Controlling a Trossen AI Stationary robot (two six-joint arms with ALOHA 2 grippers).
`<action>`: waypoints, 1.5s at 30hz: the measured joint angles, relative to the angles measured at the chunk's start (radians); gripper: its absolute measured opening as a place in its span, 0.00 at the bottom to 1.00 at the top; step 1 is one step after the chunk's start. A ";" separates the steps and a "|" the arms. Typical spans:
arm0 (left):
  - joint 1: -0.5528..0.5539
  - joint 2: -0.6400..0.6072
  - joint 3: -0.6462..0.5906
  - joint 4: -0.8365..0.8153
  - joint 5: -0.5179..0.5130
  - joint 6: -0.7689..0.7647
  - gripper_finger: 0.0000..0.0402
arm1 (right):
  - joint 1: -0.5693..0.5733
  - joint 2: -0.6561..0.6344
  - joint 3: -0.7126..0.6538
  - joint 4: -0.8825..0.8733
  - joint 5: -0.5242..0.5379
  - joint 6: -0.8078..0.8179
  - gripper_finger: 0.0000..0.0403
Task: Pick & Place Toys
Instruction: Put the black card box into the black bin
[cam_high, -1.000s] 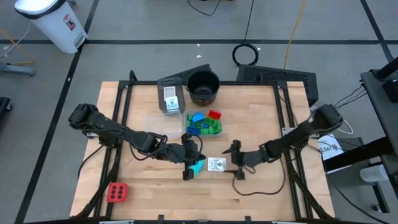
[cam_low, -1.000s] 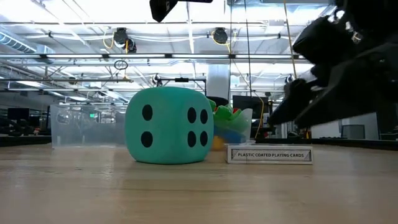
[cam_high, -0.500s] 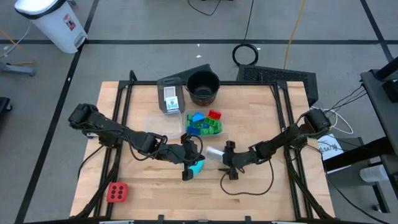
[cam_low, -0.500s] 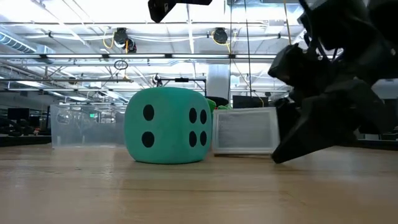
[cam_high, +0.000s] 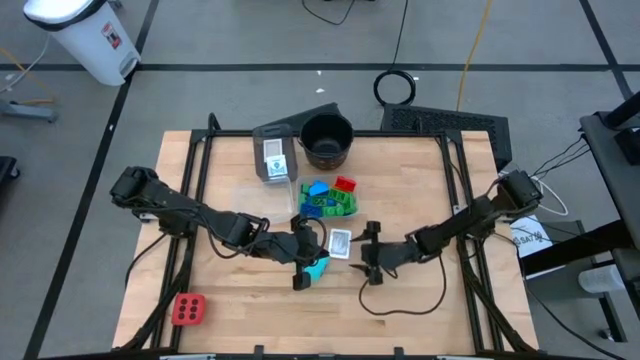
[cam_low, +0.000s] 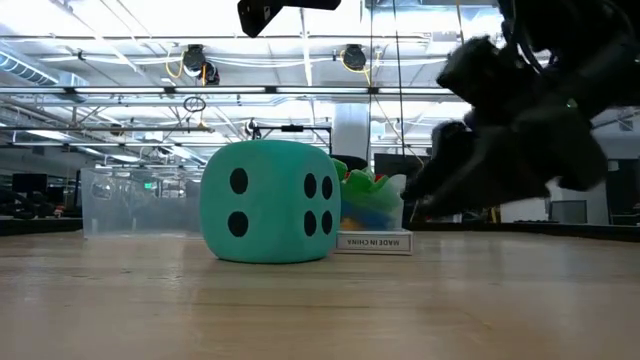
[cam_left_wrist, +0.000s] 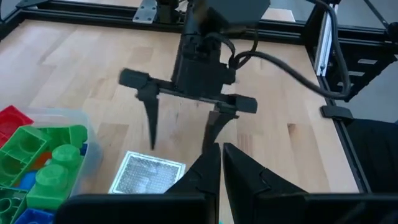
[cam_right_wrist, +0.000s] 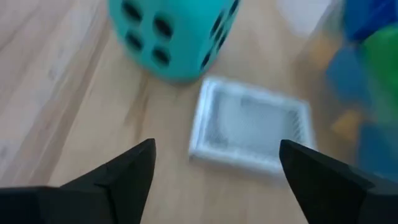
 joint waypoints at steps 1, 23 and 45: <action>0.000 0.000 0.000 0.000 0.000 0.000 0.06 | -0.003 0.000 0.000 0.021 0.019 -0.016 0.78; 0.000 0.000 0.000 -0.011 0.000 0.000 0.06 | 0.014 -0.062 -0.003 -0.017 -0.667 0.107 0.72; -0.001 0.000 0.000 -0.018 0.003 -0.057 0.06 | -0.103 0.076 0.167 -0.193 -0.608 -0.394 0.79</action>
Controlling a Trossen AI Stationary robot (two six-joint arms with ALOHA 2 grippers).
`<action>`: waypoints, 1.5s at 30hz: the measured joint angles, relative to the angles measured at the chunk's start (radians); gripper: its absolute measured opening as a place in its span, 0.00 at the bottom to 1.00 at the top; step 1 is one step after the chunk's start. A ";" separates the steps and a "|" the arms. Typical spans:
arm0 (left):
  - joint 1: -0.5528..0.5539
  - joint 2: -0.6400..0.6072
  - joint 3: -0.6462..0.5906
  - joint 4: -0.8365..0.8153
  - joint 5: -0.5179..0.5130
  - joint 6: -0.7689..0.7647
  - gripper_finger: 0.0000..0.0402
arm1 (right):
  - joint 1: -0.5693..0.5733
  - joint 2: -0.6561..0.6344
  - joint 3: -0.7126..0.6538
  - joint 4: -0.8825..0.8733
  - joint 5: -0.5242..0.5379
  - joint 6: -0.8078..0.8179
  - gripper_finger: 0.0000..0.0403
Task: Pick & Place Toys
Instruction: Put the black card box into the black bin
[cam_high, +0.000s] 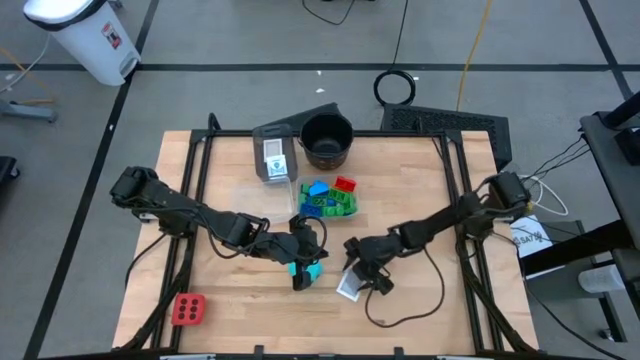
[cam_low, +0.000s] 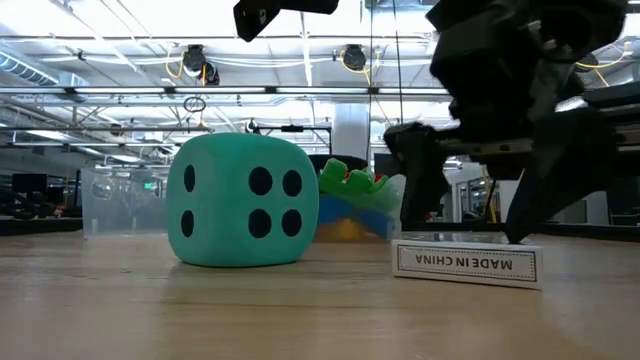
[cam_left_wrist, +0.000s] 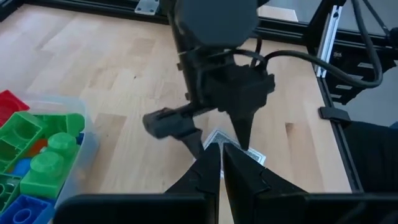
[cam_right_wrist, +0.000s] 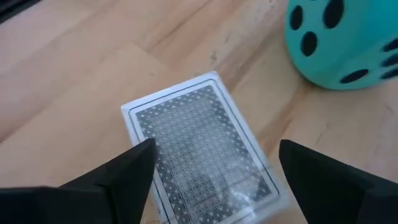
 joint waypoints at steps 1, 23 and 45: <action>0.000 0.000 0.000 0.000 0.000 0.000 0.06 | -0.009 0.013 0.007 -0.011 -0.021 -0.010 0.79; 0.000 0.000 0.000 -0.007 0.000 -0.037 0.06 | -0.005 0.042 0.003 0.087 0.060 0.186 0.85; 0.000 0.000 0.000 -0.028 0.000 -0.049 0.06 | 0.081 -0.031 0.004 -0.074 0.035 0.092 0.96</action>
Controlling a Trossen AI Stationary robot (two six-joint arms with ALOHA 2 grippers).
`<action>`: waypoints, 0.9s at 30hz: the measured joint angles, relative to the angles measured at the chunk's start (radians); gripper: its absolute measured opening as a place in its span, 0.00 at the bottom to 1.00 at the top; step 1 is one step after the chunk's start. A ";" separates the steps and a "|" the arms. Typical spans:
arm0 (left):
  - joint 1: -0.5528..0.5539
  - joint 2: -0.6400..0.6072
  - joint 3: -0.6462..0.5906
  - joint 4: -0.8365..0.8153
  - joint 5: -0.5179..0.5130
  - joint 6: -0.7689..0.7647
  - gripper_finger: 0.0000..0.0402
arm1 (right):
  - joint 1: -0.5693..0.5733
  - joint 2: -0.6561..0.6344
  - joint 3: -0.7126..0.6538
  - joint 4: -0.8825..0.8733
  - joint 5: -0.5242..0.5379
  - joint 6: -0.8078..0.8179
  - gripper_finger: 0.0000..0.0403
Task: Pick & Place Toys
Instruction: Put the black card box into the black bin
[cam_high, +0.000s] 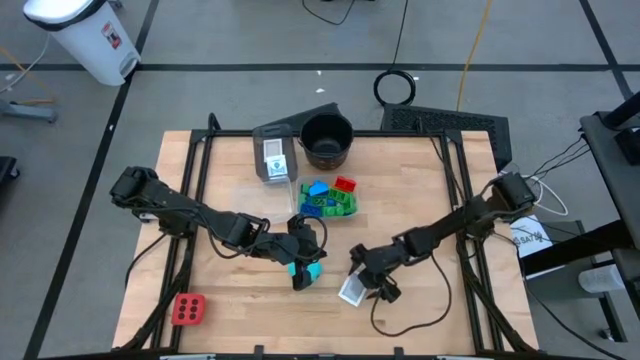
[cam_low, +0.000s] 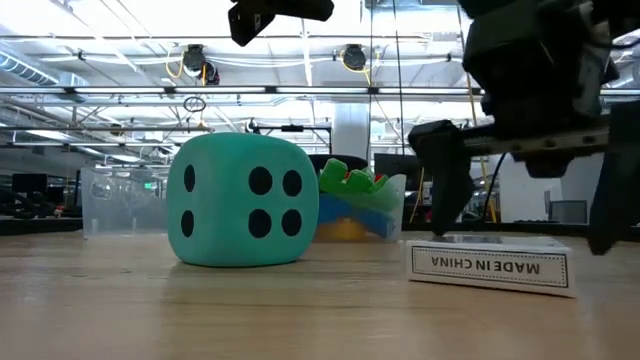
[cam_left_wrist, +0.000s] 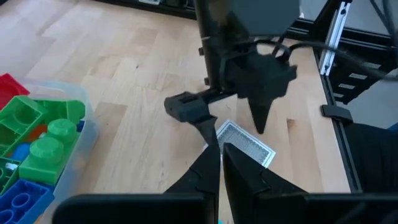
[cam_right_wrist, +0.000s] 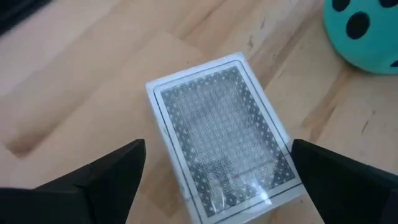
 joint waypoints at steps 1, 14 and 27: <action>0.000 0.000 0.000 0.000 0.000 0.000 0.06 | -0.004 0.009 -0.001 0.001 -0.001 -0.013 0.96; 0.000 0.000 0.000 0.000 0.000 -0.005 0.06 | -0.062 0.066 0.002 0.040 0.099 -0.061 0.95; 0.000 0.000 0.000 0.000 0.000 -0.008 0.06 | -0.060 0.015 -0.002 0.088 0.218 -0.177 0.95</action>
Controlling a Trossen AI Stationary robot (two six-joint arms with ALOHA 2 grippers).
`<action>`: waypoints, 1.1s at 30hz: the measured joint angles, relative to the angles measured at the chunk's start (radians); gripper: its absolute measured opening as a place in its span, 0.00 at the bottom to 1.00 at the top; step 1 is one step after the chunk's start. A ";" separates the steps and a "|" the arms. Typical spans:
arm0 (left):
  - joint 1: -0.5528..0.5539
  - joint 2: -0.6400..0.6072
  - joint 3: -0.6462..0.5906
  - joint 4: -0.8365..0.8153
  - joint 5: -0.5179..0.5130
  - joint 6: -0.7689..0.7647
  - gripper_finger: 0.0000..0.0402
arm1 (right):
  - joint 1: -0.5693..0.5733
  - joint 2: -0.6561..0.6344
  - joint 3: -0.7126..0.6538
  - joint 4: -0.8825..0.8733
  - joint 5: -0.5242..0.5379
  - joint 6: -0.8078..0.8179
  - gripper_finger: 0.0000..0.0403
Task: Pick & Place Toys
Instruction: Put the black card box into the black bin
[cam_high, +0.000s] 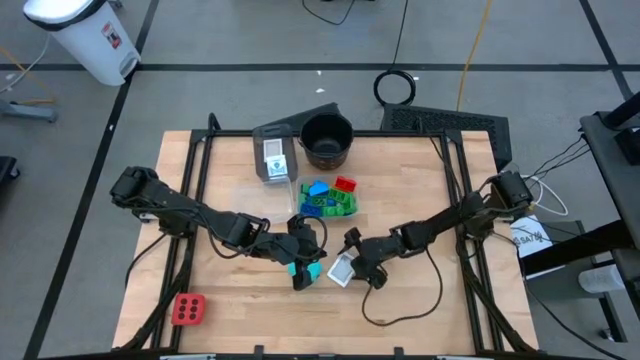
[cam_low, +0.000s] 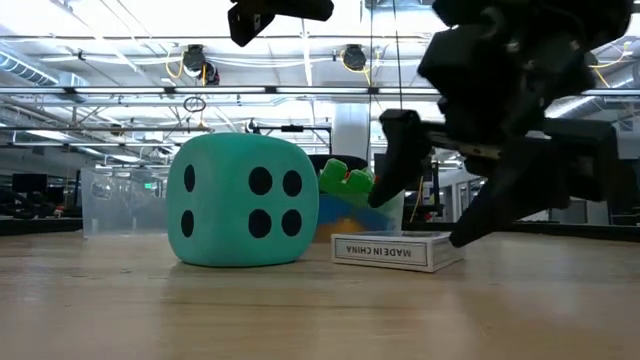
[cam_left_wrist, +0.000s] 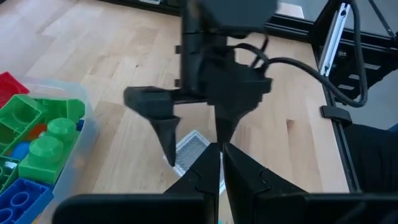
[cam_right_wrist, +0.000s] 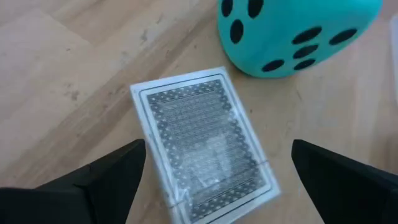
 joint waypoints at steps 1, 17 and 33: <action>0.000 0.000 0.000 0.000 0.000 0.000 0.06 | -0.016 0.004 0.000 -0.004 -0.025 0.000 0.95; -0.001 0.000 0.000 -0.002 0.024 0.008 0.06 | -0.140 0.114 0.005 -0.036 -0.244 0.106 0.95; 0.000 -0.001 0.000 -0.001 0.026 0.007 0.06 | -0.041 0.065 0.001 -0.041 -0.060 0.175 0.95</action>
